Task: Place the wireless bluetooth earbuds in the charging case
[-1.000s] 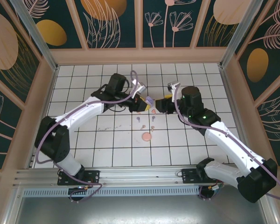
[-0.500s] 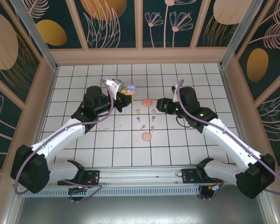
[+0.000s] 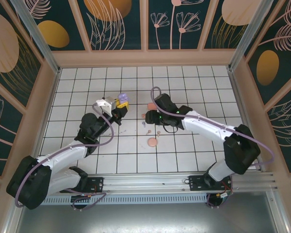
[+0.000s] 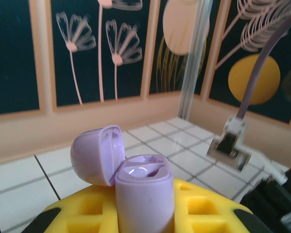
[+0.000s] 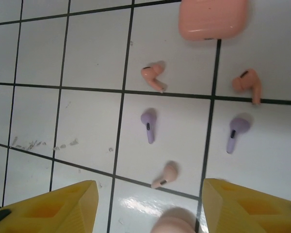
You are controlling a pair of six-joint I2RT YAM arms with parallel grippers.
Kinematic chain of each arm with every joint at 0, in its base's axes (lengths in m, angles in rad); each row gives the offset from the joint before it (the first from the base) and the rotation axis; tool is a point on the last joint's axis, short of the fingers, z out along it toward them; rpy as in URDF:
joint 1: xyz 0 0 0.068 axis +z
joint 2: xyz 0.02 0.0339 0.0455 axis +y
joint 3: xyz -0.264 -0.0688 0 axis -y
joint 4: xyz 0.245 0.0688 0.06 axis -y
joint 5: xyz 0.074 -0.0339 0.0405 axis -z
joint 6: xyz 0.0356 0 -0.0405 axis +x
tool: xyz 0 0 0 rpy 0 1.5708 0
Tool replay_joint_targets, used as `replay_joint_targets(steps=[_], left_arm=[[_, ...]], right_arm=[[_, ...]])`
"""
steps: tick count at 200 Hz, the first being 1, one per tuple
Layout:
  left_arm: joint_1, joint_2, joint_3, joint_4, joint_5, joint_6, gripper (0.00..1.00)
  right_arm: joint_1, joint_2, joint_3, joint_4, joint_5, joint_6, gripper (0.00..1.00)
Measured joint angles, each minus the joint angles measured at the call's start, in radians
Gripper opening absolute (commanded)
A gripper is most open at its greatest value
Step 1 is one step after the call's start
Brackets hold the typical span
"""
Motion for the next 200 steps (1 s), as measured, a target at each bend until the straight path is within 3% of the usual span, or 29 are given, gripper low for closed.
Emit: replay_joint_targets(steps=[38,87,200], left_arm=[[0.000,0.009,-0.087,0.227,-0.026,-0.012,0.00],[0.000,0.050,-0.111,0.394,-0.026,-0.043,0.00],[0.000,0.016,-0.119,0.478,-0.041,-0.060,0.00]], right_arm=[[0.012,0.139,0.137,-0.042,0.030,-0.003,0.54],[0.056,0.281,0.251,-0.126,0.064,-0.003,0.49],[0.095,0.466,0.394,-0.225,0.133,-0.012,0.42]])
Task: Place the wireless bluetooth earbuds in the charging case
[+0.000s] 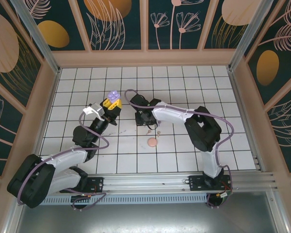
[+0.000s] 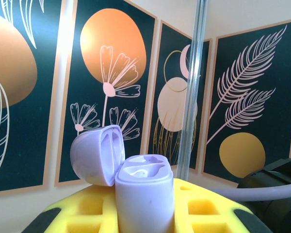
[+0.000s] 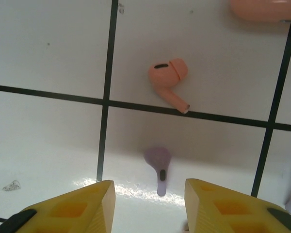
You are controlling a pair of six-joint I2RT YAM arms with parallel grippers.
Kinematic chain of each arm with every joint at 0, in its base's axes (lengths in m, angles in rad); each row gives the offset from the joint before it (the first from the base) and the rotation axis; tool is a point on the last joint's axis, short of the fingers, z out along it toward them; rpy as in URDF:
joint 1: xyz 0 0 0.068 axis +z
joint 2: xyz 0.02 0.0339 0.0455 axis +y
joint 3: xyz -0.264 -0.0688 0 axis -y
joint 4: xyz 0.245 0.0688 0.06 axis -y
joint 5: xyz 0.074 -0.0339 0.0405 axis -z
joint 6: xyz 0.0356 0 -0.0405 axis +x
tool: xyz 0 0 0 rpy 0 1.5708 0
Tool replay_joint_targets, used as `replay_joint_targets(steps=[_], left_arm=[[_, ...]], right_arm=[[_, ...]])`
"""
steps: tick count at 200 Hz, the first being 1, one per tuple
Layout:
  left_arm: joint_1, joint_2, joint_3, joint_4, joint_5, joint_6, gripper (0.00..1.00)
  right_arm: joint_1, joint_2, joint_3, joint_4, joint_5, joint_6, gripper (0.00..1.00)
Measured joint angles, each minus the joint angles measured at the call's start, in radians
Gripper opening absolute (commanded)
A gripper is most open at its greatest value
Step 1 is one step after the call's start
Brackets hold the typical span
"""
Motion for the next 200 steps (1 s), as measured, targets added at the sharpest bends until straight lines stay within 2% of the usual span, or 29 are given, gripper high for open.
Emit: replay_joint_targets(steps=[200], left_arm=[[0.000,-0.005,0.000,0.000,0.004,0.000,0.00]], right_arm=[[-0.013,0.087,0.028,-0.005,0.016,-0.026,0.32]])
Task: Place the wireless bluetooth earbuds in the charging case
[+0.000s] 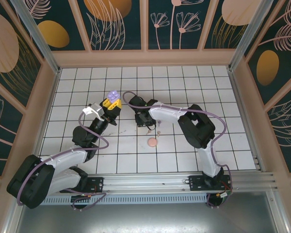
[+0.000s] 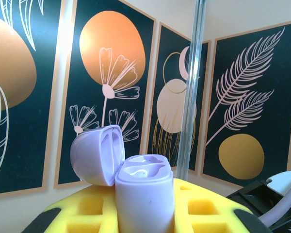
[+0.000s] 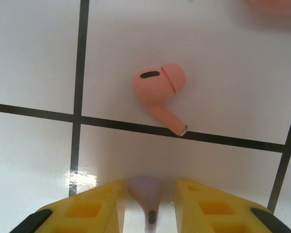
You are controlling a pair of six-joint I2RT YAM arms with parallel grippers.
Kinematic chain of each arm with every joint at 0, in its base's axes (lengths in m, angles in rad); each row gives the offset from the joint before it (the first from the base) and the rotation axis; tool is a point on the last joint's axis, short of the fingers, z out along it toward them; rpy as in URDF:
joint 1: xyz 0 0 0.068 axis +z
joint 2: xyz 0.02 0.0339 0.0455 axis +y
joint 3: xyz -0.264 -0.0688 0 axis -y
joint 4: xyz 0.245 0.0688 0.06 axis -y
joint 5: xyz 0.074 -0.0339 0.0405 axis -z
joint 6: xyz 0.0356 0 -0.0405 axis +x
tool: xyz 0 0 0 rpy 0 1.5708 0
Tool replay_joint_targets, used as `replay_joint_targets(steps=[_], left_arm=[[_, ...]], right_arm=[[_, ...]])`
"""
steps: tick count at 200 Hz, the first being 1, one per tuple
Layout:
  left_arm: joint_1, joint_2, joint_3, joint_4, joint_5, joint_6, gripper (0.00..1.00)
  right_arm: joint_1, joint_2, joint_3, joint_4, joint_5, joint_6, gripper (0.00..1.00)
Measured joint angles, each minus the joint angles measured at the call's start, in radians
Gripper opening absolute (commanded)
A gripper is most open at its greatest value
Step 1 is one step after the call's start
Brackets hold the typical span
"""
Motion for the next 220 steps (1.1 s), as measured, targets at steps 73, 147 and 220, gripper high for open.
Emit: replay_joint_targets(steps=[73,147,220], left_arm=[[0.000,0.000,0.000,0.000,0.000,0.000,0.00],[0.000,0.000,0.000,0.000,0.005,-0.004,0.00],[0.000,-0.016,0.001,-0.032,0.025,-0.003,0.00]], right_arm=[[-0.004,0.004,0.000,0.010,-0.015,0.000,0.27],[-0.004,0.003,-0.002,0.011,-0.018,-0.001,0.17],[-0.004,-0.144,-0.103,0.042,-0.002,0.001,0.16]])
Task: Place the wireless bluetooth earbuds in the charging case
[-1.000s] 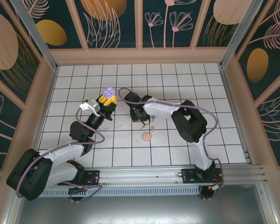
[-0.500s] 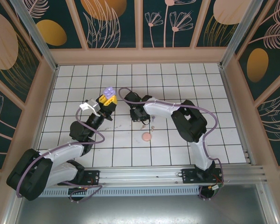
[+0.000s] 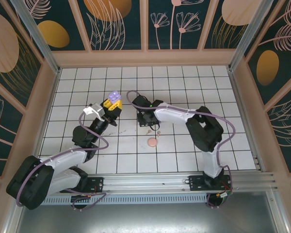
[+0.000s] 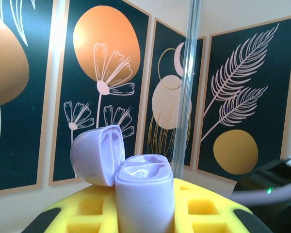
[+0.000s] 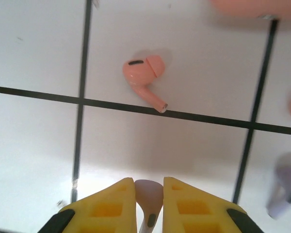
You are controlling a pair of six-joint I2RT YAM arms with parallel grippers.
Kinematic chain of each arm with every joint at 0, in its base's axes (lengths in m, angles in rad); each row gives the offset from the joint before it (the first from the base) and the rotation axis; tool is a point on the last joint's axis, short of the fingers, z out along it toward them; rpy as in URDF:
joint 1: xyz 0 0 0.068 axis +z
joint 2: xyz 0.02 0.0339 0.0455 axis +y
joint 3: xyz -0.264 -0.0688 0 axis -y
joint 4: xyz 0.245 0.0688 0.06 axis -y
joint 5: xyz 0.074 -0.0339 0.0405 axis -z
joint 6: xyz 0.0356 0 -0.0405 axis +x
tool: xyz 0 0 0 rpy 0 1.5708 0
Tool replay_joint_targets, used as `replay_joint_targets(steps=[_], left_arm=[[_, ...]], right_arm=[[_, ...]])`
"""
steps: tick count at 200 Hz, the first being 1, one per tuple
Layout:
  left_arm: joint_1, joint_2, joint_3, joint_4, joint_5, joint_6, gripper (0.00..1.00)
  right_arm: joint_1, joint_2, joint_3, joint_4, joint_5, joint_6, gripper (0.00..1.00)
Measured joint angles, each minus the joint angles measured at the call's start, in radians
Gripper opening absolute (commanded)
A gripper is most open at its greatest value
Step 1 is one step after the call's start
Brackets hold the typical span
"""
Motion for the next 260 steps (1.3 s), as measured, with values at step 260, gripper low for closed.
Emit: replay_joint_targets(steps=[260], left_arm=[[0.000,0.093,0.214,-0.201,0.320,0.217,0.00]], right_arm=[[0.134,-0.704,-0.161,0.498,0.001,-0.418,0.16]])
